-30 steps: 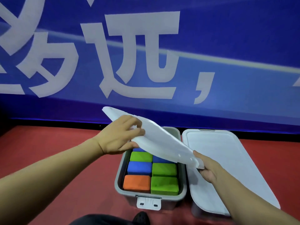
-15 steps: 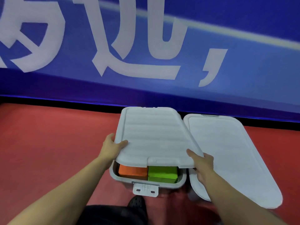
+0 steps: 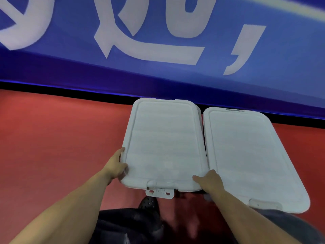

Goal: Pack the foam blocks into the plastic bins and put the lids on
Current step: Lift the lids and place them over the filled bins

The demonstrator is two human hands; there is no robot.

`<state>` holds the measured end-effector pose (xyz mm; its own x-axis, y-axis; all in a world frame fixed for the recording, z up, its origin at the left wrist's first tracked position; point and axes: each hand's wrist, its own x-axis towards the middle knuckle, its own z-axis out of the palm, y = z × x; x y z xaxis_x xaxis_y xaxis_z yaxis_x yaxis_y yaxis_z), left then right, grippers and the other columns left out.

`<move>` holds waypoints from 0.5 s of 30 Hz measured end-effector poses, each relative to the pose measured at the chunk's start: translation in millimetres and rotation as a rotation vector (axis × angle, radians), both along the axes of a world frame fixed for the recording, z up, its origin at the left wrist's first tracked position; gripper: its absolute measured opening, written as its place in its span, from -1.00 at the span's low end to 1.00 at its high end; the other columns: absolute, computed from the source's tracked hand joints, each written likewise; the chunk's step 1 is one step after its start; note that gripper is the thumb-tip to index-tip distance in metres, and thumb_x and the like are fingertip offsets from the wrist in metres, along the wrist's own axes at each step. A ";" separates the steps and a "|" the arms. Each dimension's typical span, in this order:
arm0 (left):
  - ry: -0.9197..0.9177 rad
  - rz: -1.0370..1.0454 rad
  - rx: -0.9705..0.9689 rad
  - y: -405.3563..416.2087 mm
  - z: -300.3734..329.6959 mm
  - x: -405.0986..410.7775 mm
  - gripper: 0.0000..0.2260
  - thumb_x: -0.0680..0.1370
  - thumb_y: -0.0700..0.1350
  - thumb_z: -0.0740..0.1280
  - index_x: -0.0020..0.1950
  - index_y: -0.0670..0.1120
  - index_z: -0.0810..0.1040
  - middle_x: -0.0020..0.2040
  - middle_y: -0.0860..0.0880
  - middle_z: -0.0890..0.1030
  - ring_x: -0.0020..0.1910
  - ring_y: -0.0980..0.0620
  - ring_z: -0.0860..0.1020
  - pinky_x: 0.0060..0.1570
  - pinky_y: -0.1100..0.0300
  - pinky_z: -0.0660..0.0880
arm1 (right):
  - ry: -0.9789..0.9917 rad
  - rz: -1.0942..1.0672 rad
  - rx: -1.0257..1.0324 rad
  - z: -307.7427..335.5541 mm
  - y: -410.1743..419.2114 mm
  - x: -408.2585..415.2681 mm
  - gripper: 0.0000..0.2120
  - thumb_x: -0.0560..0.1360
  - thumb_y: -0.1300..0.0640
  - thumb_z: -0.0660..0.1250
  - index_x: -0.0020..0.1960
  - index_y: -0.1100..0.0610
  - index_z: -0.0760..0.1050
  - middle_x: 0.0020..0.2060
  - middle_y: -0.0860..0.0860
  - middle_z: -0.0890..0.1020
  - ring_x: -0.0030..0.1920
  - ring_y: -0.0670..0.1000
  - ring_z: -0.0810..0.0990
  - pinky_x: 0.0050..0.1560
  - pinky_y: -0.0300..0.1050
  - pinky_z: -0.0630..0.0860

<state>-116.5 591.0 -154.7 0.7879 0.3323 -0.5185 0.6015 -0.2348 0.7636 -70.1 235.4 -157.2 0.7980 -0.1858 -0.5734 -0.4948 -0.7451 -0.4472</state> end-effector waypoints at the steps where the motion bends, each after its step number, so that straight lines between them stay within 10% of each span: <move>1: 0.011 -0.002 0.012 1.1 -3.1 0.6 -0.25 0.49 -0.45 0.28 0.63 -0.04 0.16 0.41 -0.11 0.43 0.27 -0.16 0.47 0.20 0.00 0.49 | 0.002 0.021 -0.026 0.4 1.4 0.1 -0.31 0.45 -0.15 0.47 0.33 0.31 0.39 0.24 0.19 0.55 0.24 0.19 0.55 0.18 -0.04 0.50; 7: 0.047 0.076 0.103 2.4 -25.0 6.1 -0.47 0.52 -0.38 0.26 0.49 -0.12 0.40 0.30 -0.15 0.57 0.18 -0.18 0.53 0.25 -0.10 0.49 | 0.031 0.081 -0.040 -9.5 5.4 3.0 -0.58 0.51 -0.13 0.41 0.01 0.25 0.54 -0.03 0.15 0.63 0.06 0.19 0.62 0.04 -0.05 0.53; 15: 0.098 0.099 0.062 -5.8 -39.0 23.4 -0.38 0.65 -0.24 0.24 0.65 0.08 0.10 0.53 -0.14 0.34 0.40 -0.24 0.39 0.42 -0.13 0.35 | 0.076 -0.002 0.035 -18.6 2.8 10.0 -0.48 0.52 -0.12 0.40 0.15 0.34 0.53 0.00 0.15 0.63 0.04 0.16 0.63 -0.04 -0.12 0.46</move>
